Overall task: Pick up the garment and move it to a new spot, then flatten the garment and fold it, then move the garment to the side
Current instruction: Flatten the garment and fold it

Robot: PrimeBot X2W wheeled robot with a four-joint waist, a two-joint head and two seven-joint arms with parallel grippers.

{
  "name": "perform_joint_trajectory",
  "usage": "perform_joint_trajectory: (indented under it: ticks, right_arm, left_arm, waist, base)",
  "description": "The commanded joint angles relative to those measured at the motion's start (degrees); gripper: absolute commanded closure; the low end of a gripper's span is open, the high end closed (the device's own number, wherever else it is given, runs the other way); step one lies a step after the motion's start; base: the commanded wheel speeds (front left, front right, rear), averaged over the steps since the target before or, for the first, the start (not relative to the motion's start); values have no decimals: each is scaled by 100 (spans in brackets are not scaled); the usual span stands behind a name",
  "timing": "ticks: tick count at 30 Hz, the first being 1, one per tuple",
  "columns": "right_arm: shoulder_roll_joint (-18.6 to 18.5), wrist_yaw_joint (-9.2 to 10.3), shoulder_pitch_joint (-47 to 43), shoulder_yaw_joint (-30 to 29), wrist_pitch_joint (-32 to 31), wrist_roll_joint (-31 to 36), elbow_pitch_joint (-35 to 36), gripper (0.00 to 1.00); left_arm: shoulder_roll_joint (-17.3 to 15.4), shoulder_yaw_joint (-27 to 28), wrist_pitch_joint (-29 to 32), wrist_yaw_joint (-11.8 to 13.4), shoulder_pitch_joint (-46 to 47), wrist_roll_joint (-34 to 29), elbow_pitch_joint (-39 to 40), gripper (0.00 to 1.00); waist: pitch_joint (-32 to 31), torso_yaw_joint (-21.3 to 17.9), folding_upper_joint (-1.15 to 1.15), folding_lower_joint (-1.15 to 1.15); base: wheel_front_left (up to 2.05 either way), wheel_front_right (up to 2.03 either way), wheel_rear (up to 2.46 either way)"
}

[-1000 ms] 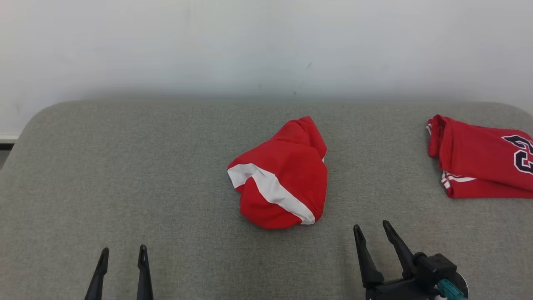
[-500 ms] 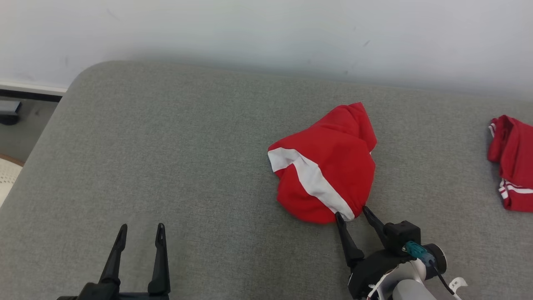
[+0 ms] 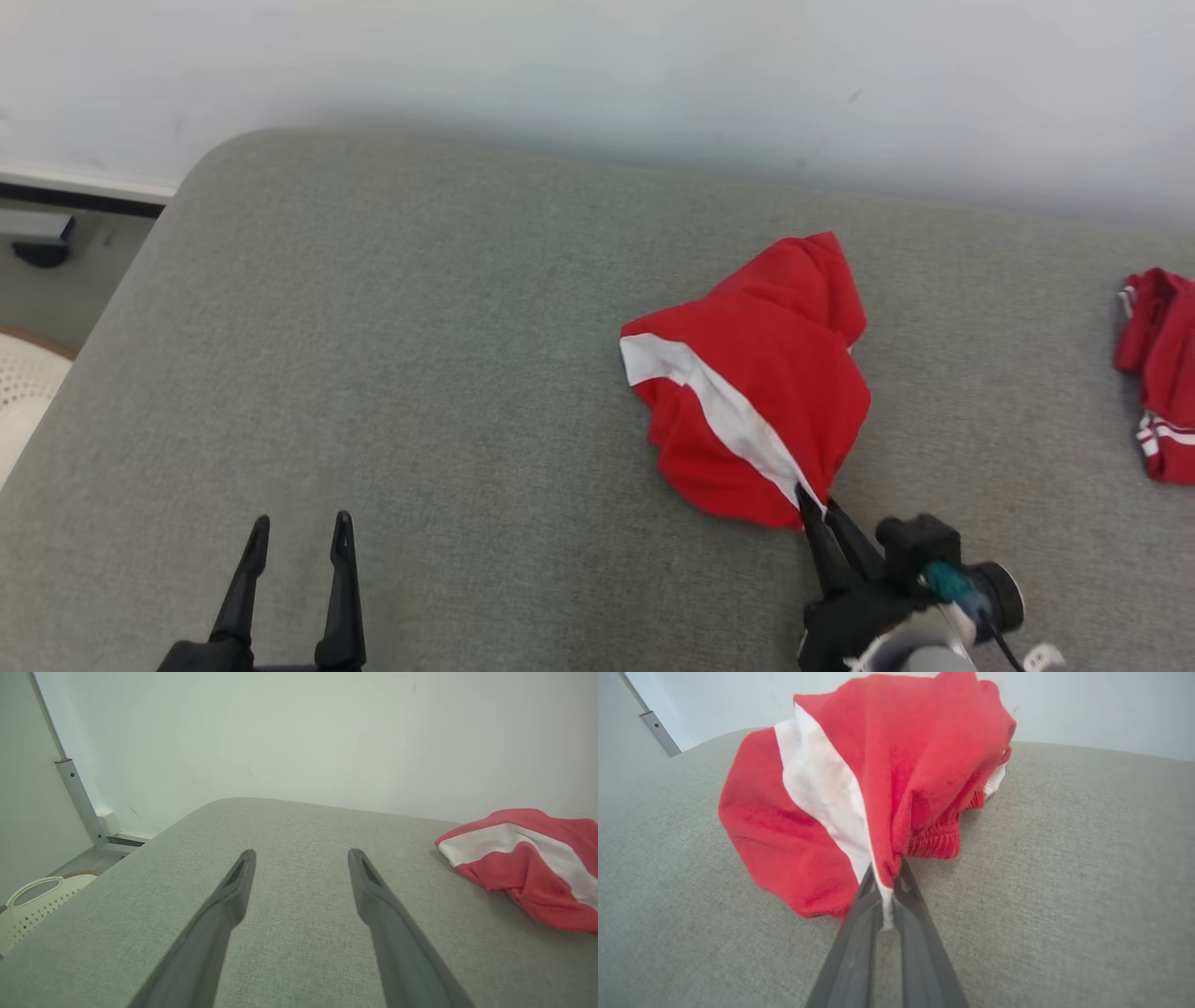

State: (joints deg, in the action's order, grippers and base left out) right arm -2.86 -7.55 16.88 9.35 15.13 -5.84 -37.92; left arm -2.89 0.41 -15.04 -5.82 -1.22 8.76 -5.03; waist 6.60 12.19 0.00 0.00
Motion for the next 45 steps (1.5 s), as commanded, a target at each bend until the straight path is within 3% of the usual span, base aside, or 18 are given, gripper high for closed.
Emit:
perform_joint_trajectory:
  ticks: [1,14,23,24,25,38,45]
  right_arm:
    - [-5,10,-159,-18,0,97,148,100]
    - [-339,10,-2000,-351,0,439,2194,100]
    - [-449,10,-2527,-467,1,339,2260,100]
    - [-426,10,-2494,-465,0,321,2273,77]
    - [-400,10,-2450,-449,1,274,2316,0]
    - [-213,10,-2396,-473,0,-108,3298,0]
    - [-77,10,-2212,-616,0,-268,3474,0]
  left_arm:
    - [1,17,-16,-10,-33,20,-4,0]
    - [2,-16,-15,-120,-97,99,-111,0]
    - [2,-31,-16,-153,-118,92,-134,0]
    - [3,-44,-16,-155,-139,92,-142,0]
    - [2,-44,-16,-157,-154,94,-153,0]
    - [2,81,-16,-161,-44,43,-211,0]
    - [-63,-73,-16,-166,214,-70,-280,0]
  waist:
    - [-121,-150,0,0]
    - [-376,-727,0,0]
    - [-362,-816,0,0]
    - [-360,-821,0,0]
    - [-359,-826,0,0]
    - [-317,-1018,0,0]
    - [-227,-1288,0,0]
  base:
    - [0,0,0]
    - [0,0,0]
    - [0,0,0]
    - [0,0,0]
    - [0,0,0]
    - [0,0,0]
    - [0,0,0]
